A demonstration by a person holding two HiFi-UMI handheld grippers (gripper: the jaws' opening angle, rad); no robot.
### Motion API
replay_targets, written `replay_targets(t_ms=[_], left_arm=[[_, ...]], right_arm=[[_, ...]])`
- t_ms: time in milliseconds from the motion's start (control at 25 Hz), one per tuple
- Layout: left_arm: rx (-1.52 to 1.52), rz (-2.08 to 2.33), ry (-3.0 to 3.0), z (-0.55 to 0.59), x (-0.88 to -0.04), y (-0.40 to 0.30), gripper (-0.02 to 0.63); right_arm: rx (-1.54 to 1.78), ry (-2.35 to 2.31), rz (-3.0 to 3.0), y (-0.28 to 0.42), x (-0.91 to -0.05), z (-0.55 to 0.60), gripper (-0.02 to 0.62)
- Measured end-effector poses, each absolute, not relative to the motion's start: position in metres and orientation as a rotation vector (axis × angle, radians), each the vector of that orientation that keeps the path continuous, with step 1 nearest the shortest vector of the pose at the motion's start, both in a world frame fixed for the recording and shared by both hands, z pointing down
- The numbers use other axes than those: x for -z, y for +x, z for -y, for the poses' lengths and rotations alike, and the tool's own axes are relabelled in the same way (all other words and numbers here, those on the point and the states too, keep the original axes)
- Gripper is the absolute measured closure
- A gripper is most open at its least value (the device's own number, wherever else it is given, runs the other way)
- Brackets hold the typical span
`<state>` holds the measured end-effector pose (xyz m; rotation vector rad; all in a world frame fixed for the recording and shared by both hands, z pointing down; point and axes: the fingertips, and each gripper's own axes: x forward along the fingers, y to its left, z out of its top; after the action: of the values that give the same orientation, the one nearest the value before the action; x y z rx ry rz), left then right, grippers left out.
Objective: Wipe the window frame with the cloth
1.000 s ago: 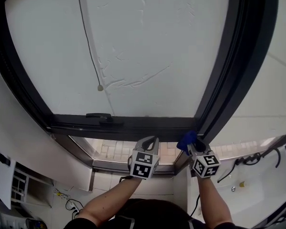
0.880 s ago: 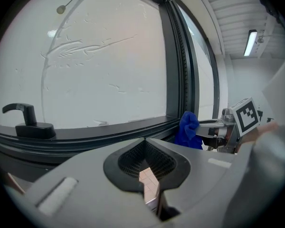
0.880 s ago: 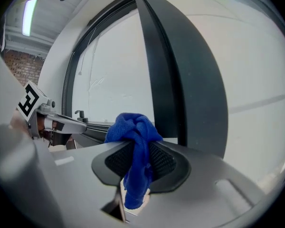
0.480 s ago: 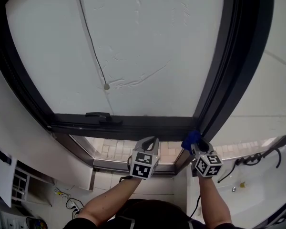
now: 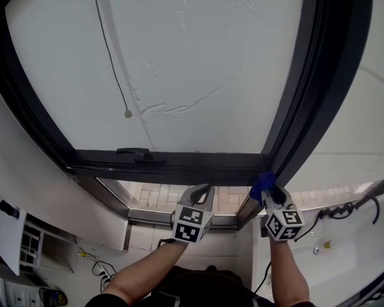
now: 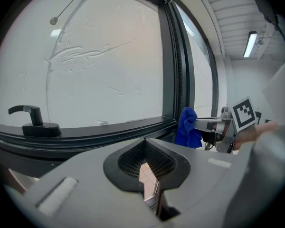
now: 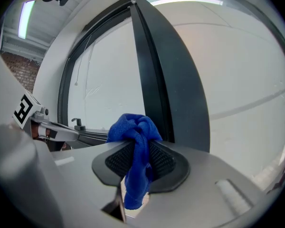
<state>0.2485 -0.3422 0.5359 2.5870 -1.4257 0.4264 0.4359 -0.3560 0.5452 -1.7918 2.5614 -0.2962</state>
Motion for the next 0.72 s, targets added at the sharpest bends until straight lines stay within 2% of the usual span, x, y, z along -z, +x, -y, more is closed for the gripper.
replay_targets(t_ms=[520,720], left_arm=[[-0.474,1.288,2.844,0.295,-0.494,0.235,0.612],[-0.393,1.253,2.829,0.296,-0.479,0.230,0.612]], right_arm=[[0.296,-1.905,-2.388,0.421,-0.520,0.300,0.503],[0.290,-1.938,-2.359,0.417,-0.509,0.289,0.504]])
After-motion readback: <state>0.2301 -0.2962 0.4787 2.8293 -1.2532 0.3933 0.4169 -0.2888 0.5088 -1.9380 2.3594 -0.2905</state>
